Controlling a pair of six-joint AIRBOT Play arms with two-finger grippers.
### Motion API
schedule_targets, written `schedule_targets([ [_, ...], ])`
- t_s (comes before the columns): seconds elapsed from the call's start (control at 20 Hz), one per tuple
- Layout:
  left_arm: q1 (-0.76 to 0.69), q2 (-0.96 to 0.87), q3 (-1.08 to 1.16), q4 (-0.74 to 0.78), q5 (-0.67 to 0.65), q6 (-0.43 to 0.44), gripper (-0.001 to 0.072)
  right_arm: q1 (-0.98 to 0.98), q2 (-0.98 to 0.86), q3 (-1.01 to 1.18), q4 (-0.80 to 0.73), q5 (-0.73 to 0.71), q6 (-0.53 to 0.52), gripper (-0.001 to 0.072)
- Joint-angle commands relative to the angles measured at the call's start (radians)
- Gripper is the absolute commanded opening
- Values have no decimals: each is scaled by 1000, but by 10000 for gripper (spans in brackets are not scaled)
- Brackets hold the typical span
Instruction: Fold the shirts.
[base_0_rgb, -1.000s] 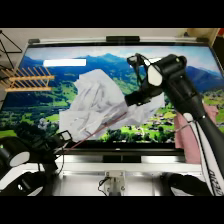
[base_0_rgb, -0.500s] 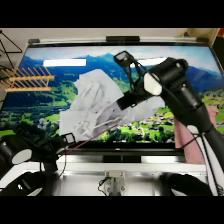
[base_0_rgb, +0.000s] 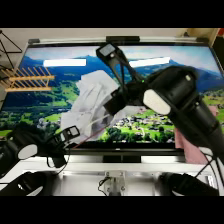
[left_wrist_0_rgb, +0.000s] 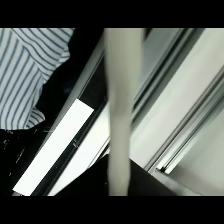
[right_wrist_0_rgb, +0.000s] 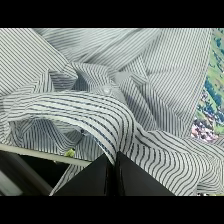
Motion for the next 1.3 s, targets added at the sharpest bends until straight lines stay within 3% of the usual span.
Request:
schedule_targets([
  [0.0, 0, -15, 21, -2, 98, -115, 46, 20, 20, 0, -4, -70, 8, 65],
  [0.25, 0, -16, 79, -43, 101, -113, 46, 19, 20, 0, 4, -182, 9, 64],
  [0.5, 0, -66, 79, -81, 109, -30, 47, 19, 19, 0, 158, -297, 23, 65],
  [0.8, 1, -121, 98, -50, 215, -113, 46, 19, 19, 0, 211, -158, 85, 65],
  [0.85, 1, -121, 107, -50, 216, -113, 46, 19, 19, 0, 202, -133, 91, 110],
  [0.95, 1, -120, 123, -50, 213, -109, 46, 15, 20, 0, 193, -119, 91, 579],
  [1.05, 1, -120, 126, -50, 211, -110, 47, 15, 41, 0, 101, -119, 108, 590],
  [1.25, 1, -119, 126, -50, 209, -109, 47, -60, 145, 0, -170, -50, 254, 590],
])
